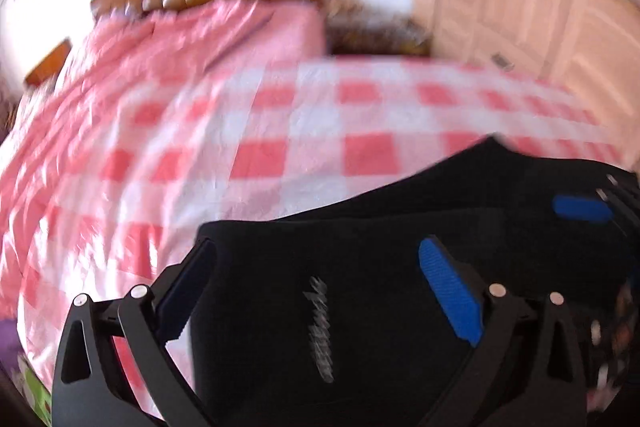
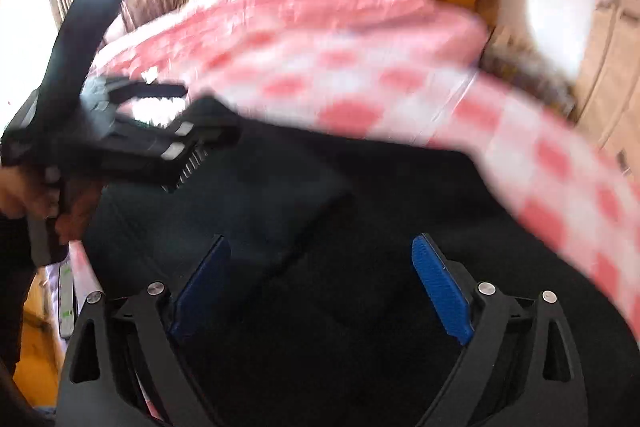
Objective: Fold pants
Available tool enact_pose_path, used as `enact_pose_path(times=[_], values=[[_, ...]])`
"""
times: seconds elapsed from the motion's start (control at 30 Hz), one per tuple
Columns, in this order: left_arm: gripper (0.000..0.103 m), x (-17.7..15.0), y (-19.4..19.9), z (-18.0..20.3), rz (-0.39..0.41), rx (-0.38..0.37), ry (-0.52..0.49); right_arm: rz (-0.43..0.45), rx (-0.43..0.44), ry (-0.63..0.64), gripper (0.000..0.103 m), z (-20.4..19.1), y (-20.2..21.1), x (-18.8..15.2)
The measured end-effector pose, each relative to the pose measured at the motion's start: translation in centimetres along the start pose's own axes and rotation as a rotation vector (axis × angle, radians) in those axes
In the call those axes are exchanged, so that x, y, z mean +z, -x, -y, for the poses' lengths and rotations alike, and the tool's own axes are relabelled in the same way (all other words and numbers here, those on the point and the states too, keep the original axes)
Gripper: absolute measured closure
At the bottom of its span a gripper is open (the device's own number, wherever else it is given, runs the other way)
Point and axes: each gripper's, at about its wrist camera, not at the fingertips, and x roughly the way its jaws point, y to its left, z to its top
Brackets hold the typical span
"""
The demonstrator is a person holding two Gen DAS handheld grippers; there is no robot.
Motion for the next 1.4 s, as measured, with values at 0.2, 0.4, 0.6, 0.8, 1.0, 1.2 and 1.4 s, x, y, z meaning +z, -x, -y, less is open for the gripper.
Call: enact_pose_path(times=[0.2, 0.4, 0.6, 0.8, 1.0, 1.2, 1.4], values=[[0.001, -1.6, -2.5, -0.8, -0.012, 0.027, -0.002, -0.008, 0.061, -0.033, 0.008, 1.6, 0.1, -0.1], [0.001, -1.7, -2.6, -0.8, -0.007, 0.037, 0.0, 0.055, 0.034, -0.064, 0.007, 4.6, -0.6, 4.6], [0.001, -1.8, -2.4, -1.0, -0.002, 0.031, 0.005, 0.059, 0.064, -0.099, 0.004, 7.6, -3.6, 4.8], [0.001, -1.8, -2.4, -1.1, 0.003, 0.034, 0.006, 0.089, 0.123, -0.144, 0.004, 8.6, -3.1, 4.6], [0.001, -1.8, -2.4, -1.1, 0.004, 0.03, 0.007, 0.097, 0.138, -0.161, 0.004, 8.5, -3.3, 4.4], [0.001, -1.6, -1.8, -0.4, -0.022, 0.137, 0.022, 0.063, 0.015, -0.347, 0.005, 10.3, 0.4, 3.2], [0.002, -4.4, 7.6, 4.1, 0.181, 0.061, 0.087, 0.117, -0.157, -0.241, 0.004, 8.5, 10.5, -6.0]])
